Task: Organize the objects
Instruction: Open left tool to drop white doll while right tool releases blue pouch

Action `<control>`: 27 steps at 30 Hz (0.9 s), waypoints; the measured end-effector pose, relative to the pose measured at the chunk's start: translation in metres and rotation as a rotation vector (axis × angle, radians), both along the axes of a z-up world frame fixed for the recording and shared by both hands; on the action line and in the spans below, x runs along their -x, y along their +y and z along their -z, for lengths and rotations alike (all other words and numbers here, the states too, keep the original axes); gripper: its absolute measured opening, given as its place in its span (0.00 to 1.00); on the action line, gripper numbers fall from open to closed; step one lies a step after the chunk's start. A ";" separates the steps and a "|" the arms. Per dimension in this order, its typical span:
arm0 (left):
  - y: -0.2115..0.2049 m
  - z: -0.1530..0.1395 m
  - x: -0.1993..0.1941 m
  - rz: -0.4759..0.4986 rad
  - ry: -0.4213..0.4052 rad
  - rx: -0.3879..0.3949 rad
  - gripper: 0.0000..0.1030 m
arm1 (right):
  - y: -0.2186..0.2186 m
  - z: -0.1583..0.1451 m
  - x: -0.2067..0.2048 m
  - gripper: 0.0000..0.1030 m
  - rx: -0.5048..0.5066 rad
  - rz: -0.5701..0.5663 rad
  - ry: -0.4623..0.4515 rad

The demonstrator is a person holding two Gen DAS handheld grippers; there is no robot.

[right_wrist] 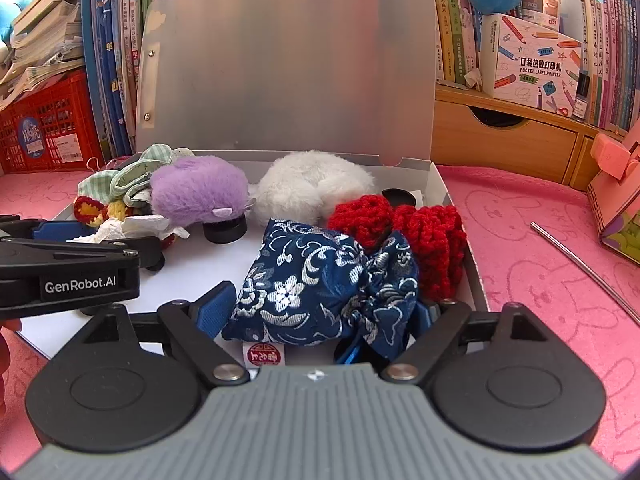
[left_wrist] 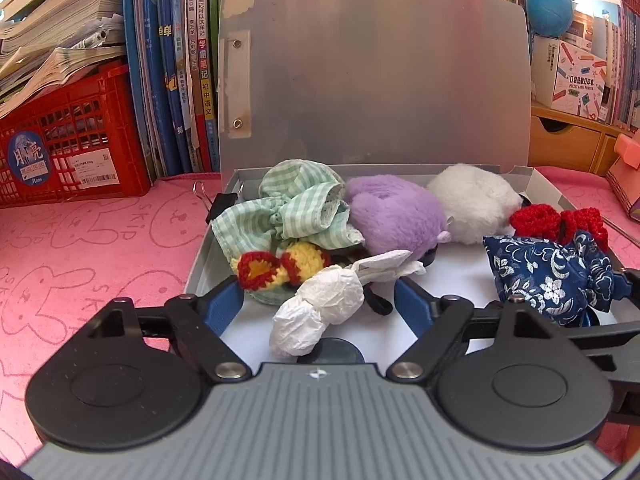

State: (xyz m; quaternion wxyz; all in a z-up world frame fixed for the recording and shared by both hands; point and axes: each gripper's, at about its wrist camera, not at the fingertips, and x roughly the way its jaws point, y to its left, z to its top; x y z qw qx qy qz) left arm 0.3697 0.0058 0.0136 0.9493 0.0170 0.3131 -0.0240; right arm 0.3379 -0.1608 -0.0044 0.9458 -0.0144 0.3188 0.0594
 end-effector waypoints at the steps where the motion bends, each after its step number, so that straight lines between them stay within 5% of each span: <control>1: 0.000 0.000 0.001 0.000 0.000 -0.007 0.84 | 0.000 0.000 0.001 0.88 -0.001 -0.001 0.002; 27: -0.007 -0.012 0.029 0.029 -0.023 0.009 0.94 | 0.004 -0.008 0.024 0.92 0.031 -0.033 0.050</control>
